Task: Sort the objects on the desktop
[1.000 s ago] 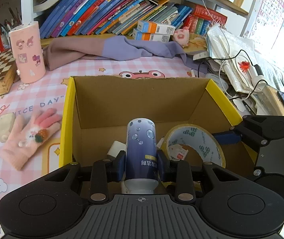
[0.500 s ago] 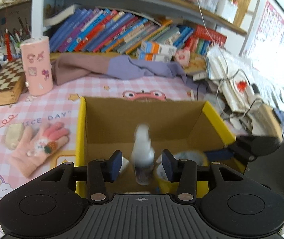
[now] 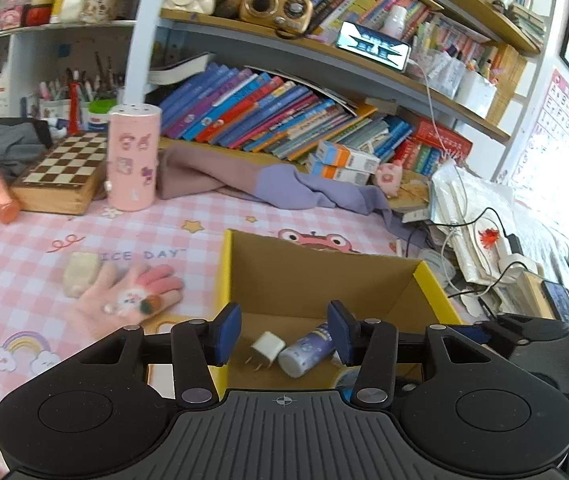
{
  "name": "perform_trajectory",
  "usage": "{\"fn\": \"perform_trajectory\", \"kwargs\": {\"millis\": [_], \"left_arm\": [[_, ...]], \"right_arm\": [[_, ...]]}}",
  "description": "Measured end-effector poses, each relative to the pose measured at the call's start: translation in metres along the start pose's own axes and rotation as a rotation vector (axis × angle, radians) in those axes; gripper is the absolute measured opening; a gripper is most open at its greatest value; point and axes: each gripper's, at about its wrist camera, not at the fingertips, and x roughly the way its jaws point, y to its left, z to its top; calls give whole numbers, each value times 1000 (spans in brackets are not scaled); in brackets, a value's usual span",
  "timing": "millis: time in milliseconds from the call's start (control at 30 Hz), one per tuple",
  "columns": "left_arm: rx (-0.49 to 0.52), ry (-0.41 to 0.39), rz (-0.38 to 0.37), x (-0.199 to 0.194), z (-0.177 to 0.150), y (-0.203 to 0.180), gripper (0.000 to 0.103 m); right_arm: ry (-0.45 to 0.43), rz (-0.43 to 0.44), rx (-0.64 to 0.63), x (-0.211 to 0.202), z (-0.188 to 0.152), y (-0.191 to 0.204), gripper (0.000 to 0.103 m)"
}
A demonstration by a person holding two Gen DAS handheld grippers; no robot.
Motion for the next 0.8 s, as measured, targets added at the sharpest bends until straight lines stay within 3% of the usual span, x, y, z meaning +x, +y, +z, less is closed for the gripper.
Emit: {"fn": "perform_trajectory", "kwargs": {"millis": [600, 800], "left_arm": [[-10, 6, -36, -36, -21, 32, 48], [29, -8, -56, -57, -22, 51, 57]], "right_arm": [[-53, -90, 94, -30, -16, 29, 86], [-76, -161, 153, -43, -25, 51, 86]]}}
